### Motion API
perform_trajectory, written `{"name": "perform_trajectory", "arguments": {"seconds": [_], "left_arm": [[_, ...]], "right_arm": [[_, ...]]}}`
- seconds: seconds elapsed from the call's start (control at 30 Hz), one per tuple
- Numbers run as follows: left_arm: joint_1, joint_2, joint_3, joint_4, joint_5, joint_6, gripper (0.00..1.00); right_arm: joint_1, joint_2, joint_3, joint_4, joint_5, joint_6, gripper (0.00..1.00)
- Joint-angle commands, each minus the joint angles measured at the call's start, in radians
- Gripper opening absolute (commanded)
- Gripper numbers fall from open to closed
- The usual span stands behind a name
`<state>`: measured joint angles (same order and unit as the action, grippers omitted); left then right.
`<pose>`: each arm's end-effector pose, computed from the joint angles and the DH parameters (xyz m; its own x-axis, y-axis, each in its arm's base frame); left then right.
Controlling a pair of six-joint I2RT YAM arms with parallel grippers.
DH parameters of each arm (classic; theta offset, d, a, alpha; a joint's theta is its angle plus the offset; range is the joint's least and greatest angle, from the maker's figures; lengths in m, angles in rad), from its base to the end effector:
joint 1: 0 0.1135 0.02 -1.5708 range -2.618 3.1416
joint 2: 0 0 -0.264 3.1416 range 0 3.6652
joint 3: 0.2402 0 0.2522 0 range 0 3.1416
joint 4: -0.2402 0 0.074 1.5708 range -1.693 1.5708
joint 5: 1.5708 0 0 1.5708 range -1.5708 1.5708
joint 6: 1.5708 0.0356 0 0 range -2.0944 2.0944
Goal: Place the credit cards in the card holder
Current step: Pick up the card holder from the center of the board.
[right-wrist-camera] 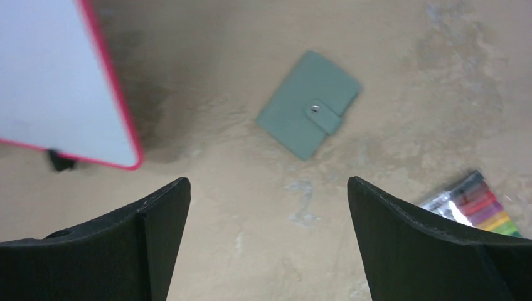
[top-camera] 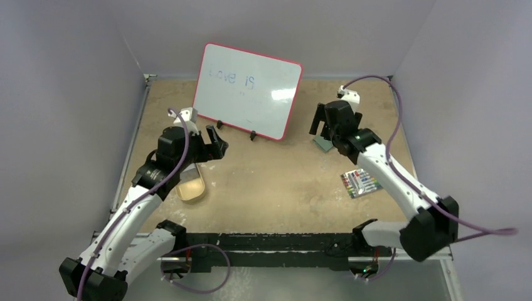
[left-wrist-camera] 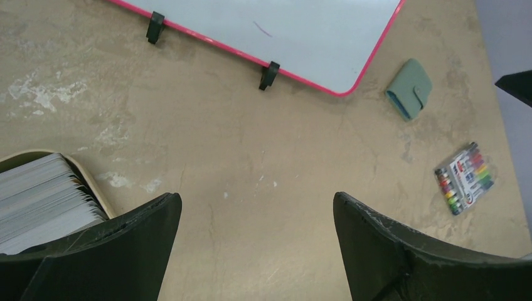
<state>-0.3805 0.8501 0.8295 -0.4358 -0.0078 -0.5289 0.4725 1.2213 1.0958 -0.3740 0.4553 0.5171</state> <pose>0.1768 -0.0704 0.3185 -0.5374 -0.3285 -0.7767 0.1086 0.8864 -0.4500 0.2504 0.1104 0.3396 -0.4029 0.2927 -0.8672 0.1543 0.9556 0.2509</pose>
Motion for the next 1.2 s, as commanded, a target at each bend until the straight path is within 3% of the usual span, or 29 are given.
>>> {"name": "perform_trajectory", "arguments": {"seconds": [0.0,0.2,0.37,0.73,1.17], "left_arm": [[0.006,-0.013,-0.020,0.030,0.019,0.072,0.90],[0.006,-0.043,-0.044,0.031,0.010,0.086,0.90],[0.006,-0.052,-0.044,0.022,0.008,0.101,0.90],[0.005,-0.076,-0.043,0.017,0.008,0.107,0.90],[0.006,-0.088,-0.041,0.006,-0.015,0.113,0.90]], "right_arm": [[-0.092,0.098,-0.006,0.002,0.108,0.009,0.94],[-0.156,0.200,-0.077,0.153,0.046,0.005,0.60],[-0.173,0.353,-0.028,0.177,0.024,0.049,0.48],[-0.184,0.543,0.043,0.196,0.081,0.091,0.45],[-0.192,0.618,0.004,0.228,0.148,0.081,0.40]]}}
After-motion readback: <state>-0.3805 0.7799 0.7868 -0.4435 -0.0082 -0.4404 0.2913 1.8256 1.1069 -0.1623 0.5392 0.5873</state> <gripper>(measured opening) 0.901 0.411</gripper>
